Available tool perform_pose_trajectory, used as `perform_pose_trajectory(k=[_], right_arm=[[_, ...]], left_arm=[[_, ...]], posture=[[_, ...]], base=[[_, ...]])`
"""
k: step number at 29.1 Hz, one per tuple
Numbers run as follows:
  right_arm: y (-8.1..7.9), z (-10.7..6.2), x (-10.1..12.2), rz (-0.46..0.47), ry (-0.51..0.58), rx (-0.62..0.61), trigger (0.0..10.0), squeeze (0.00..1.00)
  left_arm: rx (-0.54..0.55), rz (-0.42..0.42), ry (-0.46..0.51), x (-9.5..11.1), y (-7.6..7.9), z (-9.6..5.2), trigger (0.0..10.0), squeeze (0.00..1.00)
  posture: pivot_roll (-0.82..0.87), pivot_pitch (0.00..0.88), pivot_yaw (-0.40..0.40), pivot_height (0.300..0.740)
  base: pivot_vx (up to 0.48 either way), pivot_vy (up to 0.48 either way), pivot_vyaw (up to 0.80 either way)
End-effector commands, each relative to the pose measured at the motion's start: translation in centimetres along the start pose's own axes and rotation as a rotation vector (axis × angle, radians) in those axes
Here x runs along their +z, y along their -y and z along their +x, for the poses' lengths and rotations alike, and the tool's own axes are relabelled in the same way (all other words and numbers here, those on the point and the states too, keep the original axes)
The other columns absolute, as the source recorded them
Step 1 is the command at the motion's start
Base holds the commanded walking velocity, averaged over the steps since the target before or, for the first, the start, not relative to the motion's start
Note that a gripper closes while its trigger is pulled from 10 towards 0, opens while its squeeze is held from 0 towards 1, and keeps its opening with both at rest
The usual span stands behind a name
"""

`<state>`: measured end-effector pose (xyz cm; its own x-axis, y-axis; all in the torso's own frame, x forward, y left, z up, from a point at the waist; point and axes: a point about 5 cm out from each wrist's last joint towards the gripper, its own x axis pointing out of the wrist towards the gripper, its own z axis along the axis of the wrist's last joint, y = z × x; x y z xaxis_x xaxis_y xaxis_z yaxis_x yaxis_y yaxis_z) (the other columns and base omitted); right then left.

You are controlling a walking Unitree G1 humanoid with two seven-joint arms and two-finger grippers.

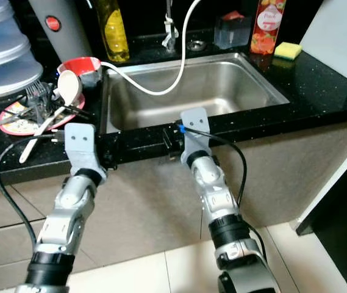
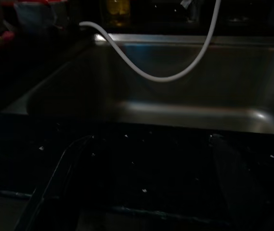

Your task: Kitchen organization

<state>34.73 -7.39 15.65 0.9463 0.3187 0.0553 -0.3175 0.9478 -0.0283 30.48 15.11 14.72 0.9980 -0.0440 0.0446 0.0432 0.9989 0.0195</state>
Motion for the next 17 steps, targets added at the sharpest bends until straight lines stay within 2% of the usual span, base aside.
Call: perform_pose_trajectory(k=[1,2,4,5,6,8,9,10,11,12,14,15,17], right_arm=[[-0.2,-0.1,0.8,0.038,0.022,0.007,10.0,0.0],[-0.2,-0.1,0.8,0.038,0.022,0.007,10.0,0.0],[0.2,0.1,3.1,0.044,0.099,-0.01,10.0,0.0],[0.2,0.1,3.1,0.044,0.099,-0.01,10.0,0.0],[0.5,0.3,4.3,0.039,0.136,-0.025,10.0,0.0],[0.5,0.3,4.3,0.039,0.136,-0.025,10.0,0.0],[0.8,0.4,5.9,0.044,0.187,-0.048,10.0,0.0],[1.4,0.4,8.5,0.075,0.263,-0.074,10.0,0.0],[1.4,0.4,8.5,0.075,0.263,-0.074,10.0,0.0],[1.7,0.3,10.2,0.098,0.315,-0.088,10.0,0.0],[1.7,0.3,10.2,0.098,0.315,-0.088,10.0,0.0],[1.9,0.2,11.1,0.106,0.348,-0.094,10.0,0.0],[2.2,0.0,10.9,0.096,0.341,-0.113,10.0,0.0]], left_arm=[[-0.004,0.024,0.02,0.7,0.0,-0.2,10.0,0.0],[-0.004,0.024,0.02,0.7,0.0,-0.2,10.0,0.0],[-0.002,0.025,0.082,2.4,0.0,-0.1,10.0,0.0],[-0.002,0.025,0.082,2.4,0.0,-0.1,10.0,0.0],[-0.003,0.019,0.124,3.7,0.1,0.1,10.0,0.0],[-0.003,0.019,0.124,3.7,0.1,0.1,10.0,0.0],[-0.011,0.017,0.189,5.5,0.3,0.2,10.0,0.0],[-0.021,0.008,0.288,8.2,0.4,0.2,10.0,0.0],[-0.021,0.008,0.288,8.2,0.4,0.2,10.0,0.0],[-0.028,0.002,0.353,10.0,0.4,0.1,10.0,0.0],[-0.028,0.002,0.353,10.0,0.4,0.1,10.0,0.0],[-0.028,0.003,0.383,10.9,0.4,0.0,10.0,0.0],[-0.005,0.039,0.355,10.3,-0.2,-0.2,10.0,0.0]], posture=[[0.11,0.0,0.033,0.74],[0.11,0.0,0.033,0.74],[0.11,0.0,0.033,0.74],[0.11,0.0,0.033,0.74],[0.1,0.001,0.033,0.74],[0.1,0.001,0.033,0.74],[0.1,0.0,0.035,0.74],[0.1,0.0,0.038,0.74],[0.1,0.0,0.038,0.74],[0.1,0.0,0.039,0.74],[0.1,0.0,0.039,0.74],[0.1,0.0,0.039,0.74],[0.1,0.0,0.043,0.74]], base=[[0.0,0.0,0.0],[0.0,0.0,0.0],[0.0,0.0,0.0],[0.0,0.0,0.0],[0.0,0.0,0.0],[0.0,0.0,0.0],[0.0,0.0,0.0],[0.0,0.0,0.0],[0.0,0.0,0.0],[0.0,0.0,0.0],[0.0,0.0,0.0],[0.0,0.0,0.0],[0.0,0.0,0.0]])
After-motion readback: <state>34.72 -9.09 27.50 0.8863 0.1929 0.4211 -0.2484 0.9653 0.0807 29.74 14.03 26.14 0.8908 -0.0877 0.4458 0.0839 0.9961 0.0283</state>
